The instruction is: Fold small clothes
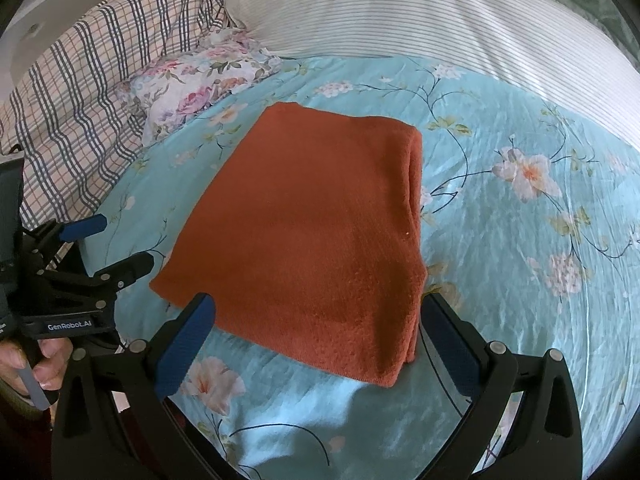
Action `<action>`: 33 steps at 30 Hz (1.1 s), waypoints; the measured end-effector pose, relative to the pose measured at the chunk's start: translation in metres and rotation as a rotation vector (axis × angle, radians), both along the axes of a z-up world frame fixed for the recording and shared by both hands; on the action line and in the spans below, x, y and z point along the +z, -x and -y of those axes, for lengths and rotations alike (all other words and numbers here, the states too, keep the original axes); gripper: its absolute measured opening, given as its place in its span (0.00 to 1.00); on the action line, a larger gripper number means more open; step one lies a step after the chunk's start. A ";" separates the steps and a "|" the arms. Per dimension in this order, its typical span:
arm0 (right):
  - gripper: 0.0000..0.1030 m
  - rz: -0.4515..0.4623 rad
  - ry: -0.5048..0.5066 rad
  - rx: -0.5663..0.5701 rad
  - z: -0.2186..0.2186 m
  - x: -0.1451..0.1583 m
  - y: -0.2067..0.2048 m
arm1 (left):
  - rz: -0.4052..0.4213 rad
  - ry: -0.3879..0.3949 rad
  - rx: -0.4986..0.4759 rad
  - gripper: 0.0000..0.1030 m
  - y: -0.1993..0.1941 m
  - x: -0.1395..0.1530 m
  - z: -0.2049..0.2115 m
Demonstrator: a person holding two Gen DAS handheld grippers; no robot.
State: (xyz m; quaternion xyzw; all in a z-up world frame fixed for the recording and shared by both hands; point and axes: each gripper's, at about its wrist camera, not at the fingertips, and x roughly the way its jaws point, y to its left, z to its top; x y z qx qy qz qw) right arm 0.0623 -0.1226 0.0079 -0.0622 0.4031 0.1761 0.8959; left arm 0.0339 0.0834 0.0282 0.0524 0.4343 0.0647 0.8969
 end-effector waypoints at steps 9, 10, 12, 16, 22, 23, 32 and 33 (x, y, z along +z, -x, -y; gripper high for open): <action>0.99 -0.012 0.000 0.008 -0.004 -0.005 0.001 | 0.003 0.003 0.005 0.96 0.000 -0.001 -0.002; 0.99 -0.011 0.001 0.007 -0.004 -0.005 0.001 | 0.003 0.003 0.006 0.96 0.000 -0.001 -0.002; 0.99 -0.012 0.000 0.007 -0.004 -0.005 0.001 | 0.002 0.002 0.006 0.96 0.000 -0.001 -0.002; 0.99 -0.015 0.002 0.005 -0.004 -0.007 0.002 | 0.002 0.004 0.002 0.96 0.000 -0.001 -0.002; 0.99 -0.016 0.003 0.004 -0.003 -0.009 0.004 | 0.000 0.002 -0.006 0.96 0.002 -0.001 0.001; 0.99 -0.016 0.003 0.003 -0.003 -0.009 0.004 | -0.001 0.003 -0.007 0.96 0.002 -0.001 0.001; 0.99 -0.017 0.002 0.005 -0.001 -0.010 0.003 | -0.003 0.009 -0.012 0.96 0.002 -0.001 0.002; 0.99 -0.017 0.001 0.006 -0.001 -0.010 0.003 | -0.003 0.009 -0.013 0.96 0.002 -0.001 0.002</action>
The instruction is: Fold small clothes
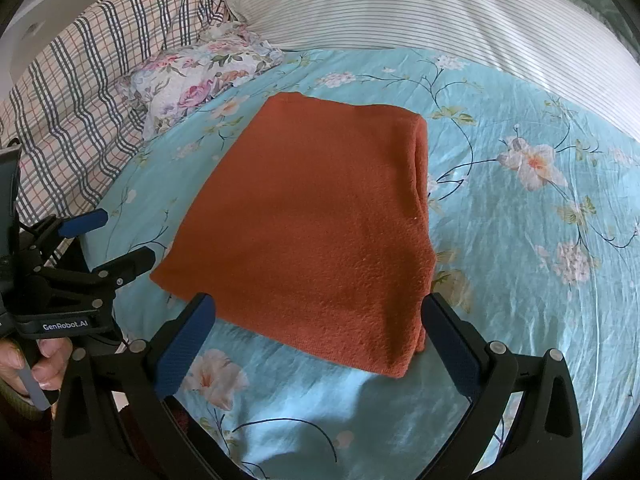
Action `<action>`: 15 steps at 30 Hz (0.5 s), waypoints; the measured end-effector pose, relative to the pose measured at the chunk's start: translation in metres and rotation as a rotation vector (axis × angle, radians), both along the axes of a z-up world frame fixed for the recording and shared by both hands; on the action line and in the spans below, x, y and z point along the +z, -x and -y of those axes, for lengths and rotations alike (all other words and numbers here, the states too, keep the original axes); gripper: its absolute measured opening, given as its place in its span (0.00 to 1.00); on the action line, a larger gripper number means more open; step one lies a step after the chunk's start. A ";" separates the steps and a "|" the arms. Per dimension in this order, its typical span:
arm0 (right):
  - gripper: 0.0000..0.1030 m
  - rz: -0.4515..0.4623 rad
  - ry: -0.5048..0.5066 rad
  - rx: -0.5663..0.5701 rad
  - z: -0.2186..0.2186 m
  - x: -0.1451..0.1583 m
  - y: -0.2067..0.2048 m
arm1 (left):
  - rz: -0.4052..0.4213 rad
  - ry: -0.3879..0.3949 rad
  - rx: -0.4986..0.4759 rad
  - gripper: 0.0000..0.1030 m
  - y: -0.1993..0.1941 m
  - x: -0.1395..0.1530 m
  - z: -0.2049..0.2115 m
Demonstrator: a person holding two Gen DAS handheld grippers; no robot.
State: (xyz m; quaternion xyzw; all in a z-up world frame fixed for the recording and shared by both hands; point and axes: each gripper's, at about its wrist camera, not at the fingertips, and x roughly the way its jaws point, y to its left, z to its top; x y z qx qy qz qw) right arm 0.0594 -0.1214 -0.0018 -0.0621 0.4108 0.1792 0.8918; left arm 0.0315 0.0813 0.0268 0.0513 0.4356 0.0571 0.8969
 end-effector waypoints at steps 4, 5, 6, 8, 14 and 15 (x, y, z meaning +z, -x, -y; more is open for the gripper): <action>0.99 0.001 0.001 0.001 0.000 0.000 -0.001 | -0.002 -0.003 -0.006 0.96 0.000 0.000 0.001; 0.99 0.002 0.000 0.001 0.000 0.000 0.000 | -0.002 -0.004 -0.007 0.96 0.000 -0.001 0.002; 0.99 0.001 -0.001 0.000 0.000 0.001 0.000 | -0.002 -0.003 -0.009 0.96 0.000 0.000 0.003; 0.99 0.002 -0.001 0.000 0.000 0.001 0.001 | -0.002 -0.003 -0.012 0.96 0.001 0.000 0.005; 0.99 0.001 -0.003 0.002 0.000 0.002 0.001 | -0.001 0.000 -0.014 0.96 0.001 0.001 0.006; 0.99 0.002 -0.002 0.001 0.000 0.002 0.001 | -0.001 0.000 -0.015 0.96 0.001 0.001 0.006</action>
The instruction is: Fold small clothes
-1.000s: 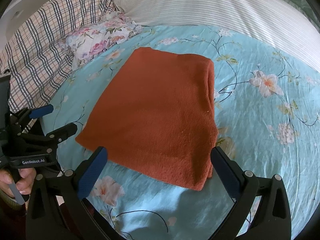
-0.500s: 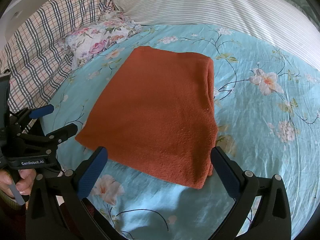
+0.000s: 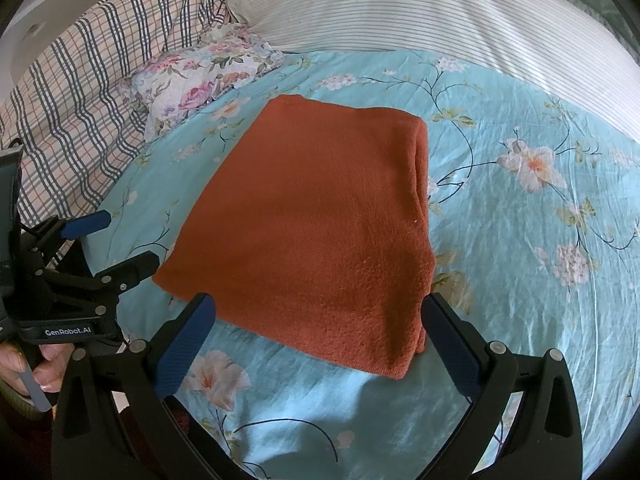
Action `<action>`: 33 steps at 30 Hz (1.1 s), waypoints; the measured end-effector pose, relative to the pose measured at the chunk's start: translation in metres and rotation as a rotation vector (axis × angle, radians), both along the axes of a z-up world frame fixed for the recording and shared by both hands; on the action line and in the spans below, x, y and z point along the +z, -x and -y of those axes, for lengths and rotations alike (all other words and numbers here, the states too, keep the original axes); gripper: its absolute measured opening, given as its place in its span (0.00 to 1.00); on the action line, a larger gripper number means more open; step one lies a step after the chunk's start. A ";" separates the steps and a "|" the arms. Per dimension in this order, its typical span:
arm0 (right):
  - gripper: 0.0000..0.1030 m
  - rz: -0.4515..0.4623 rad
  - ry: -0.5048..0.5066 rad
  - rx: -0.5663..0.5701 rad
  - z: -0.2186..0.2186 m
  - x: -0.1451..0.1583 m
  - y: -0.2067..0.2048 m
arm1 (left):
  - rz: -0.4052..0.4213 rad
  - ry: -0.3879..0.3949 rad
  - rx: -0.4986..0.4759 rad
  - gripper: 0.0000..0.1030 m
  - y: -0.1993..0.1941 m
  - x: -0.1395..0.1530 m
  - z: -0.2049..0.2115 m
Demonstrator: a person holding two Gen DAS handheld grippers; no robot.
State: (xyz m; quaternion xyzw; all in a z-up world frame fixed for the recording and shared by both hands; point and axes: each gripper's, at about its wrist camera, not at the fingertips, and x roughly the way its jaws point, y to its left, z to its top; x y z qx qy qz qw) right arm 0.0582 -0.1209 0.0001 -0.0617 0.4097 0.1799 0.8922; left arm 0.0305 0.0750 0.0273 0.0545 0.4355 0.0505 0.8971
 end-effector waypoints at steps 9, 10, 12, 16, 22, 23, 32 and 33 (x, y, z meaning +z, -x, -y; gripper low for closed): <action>0.99 0.000 0.001 0.000 0.000 0.000 0.000 | 0.000 0.000 0.000 0.96 0.000 0.000 0.000; 0.99 0.000 -0.001 0.002 0.000 0.000 -0.001 | 0.000 0.000 0.000 0.96 0.000 0.000 0.000; 0.99 -0.001 -0.001 0.002 0.001 0.000 -0.001 | 0.001 0.000 -0.001 0.96 0.000 0.000 0.000; 0.99 -0.001 -0.001 0.003 0.001 0.000 -0.001 | 0.000 0.000 0.001 0.96 0.000 0.000 0.001; 0.99 0.000 -0.001 0.003 0.001 0.000 -0.001 | 0.001 0.000 0.001 0.96 0.000 0.000 0.001; 0.99 -0.001 -0.001 0.004 0.001 0.000 -0.002 | 0.001 0.001 0.001 0.96 0.000 0.000 0.001; 0.99 0.001 -0.002 0.004 0.002 0.002 -0.002 | 0.004 -0.004 -0.002 0.96 -0.003 0.003 0.005; 0.99 0.000 -0.002 0.004 0.002 0.002 -0.002 | 0.004 -0.005 -0.001 0.96 -0.003 0.003 0.005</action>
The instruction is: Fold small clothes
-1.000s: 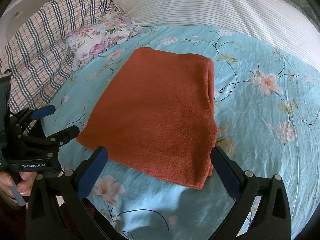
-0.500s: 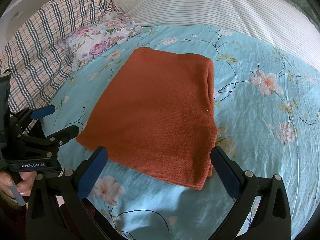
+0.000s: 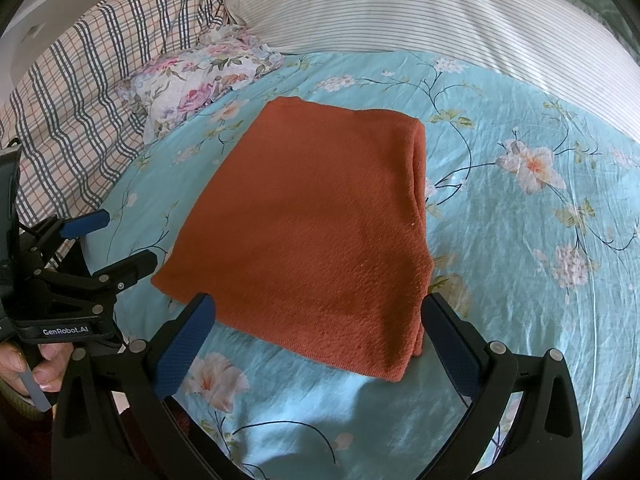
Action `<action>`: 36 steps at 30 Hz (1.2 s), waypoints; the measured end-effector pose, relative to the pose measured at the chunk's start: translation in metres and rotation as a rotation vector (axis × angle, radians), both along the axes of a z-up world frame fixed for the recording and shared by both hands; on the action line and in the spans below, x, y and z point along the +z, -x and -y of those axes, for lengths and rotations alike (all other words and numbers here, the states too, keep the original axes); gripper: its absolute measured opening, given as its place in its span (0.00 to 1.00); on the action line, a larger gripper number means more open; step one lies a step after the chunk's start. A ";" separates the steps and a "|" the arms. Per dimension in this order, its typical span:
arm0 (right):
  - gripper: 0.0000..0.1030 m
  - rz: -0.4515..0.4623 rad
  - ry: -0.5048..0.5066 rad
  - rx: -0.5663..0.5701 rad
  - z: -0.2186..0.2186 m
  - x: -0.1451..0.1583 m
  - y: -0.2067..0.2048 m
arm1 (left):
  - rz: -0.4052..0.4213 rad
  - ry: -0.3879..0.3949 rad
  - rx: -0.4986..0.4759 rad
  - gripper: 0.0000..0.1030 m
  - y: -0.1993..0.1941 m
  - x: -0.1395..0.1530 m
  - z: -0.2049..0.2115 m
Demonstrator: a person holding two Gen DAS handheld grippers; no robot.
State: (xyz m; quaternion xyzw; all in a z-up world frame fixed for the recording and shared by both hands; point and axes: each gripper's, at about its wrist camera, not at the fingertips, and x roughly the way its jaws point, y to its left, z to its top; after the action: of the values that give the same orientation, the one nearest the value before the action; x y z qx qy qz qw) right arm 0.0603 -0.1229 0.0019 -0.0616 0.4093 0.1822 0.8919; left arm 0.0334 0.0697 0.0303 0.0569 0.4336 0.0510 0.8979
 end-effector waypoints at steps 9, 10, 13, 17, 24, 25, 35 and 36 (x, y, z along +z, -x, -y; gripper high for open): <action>0.99 0.000 0.000 -0.001 0.000 0.000 0.000 | 0.003 -0.001 -0.003 0.96 -0.002 0.003 0.001; 0.99 0.000 0.000 -0.001 0.000 0.000 0.000 | 0.003 -0.001 -0.003 0.96 -0.002 0.003 0.001; 0.99 -0.001 -0.001 -0.001 0.000 0.000 0.000 | 0.004 -0.001 -0.004 0.96 -0.002 0.003 0.001; 0.99 -0.001 -0.001 0.000 0.000 0.000 -0.001 | 0.003 0.000 -0.003 0.96 -0.003 0.003 0.002; 0.99 0.000 -0.002 -0.001 0.001 0.000 -0.001 | 0.002 -0.002 -0.005 0.96 -0.005 0.004 0.003; 0.99 0.001 -0.003 0.000 0.001 0.000 -0.002 | 0.002 -0.001 -0.006 0.96 -0.005 0.003 0.003; 0.99 -0.007 -0.014 -0.042 0.007 0.000 -0.020 | 0.014 -0.007 0.000 0.96 -0.024 -0.001 -0.004; 0.99 -0.008 -0.015 -0.044 0.010 0.000 -0.024 | 0.015 -0.010 0.008 0.96 -0.028 -0.002 -0.007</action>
State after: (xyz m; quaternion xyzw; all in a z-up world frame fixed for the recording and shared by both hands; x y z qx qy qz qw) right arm 0.0839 -0.1326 0.0020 -0.0451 0.4128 0.1660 0.8944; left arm 0.0616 0.0767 0.0288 0.0591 0.4269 0.0574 0.9005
